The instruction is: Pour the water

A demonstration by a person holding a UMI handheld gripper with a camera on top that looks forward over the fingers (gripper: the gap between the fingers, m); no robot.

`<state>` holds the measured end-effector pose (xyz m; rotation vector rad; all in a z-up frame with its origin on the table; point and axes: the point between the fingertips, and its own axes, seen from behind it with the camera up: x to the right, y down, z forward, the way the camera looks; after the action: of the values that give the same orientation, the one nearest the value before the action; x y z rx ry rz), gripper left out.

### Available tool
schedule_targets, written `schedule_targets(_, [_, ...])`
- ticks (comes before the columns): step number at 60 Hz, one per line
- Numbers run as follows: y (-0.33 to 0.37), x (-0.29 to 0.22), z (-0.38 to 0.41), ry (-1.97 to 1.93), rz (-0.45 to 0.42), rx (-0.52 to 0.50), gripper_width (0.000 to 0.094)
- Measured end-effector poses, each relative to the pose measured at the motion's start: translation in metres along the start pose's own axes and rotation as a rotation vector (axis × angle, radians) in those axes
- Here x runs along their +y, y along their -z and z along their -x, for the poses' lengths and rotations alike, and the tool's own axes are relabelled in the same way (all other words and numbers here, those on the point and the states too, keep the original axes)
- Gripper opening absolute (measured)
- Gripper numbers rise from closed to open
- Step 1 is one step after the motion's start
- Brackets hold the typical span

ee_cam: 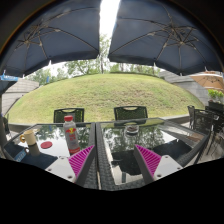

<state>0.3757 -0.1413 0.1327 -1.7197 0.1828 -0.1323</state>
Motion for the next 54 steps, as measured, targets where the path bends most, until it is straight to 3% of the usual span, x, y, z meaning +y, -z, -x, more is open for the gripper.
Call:
schedule_targets(15, [-0.034,-0.007,0.016,-0.014,0.017,-0.074,0.0825])
schedule_targets(36, [-0.14,0.015,0.156,0.024,0.068,-0.311,0.0825])
schedule_targets(41, [-0.165,0.023,0.181,0.047,0.076,-0.319,0.0828])
schedule_targets(54, [-0.224,0.017,0.193,0.016,0.034,-0.222,0.0822])
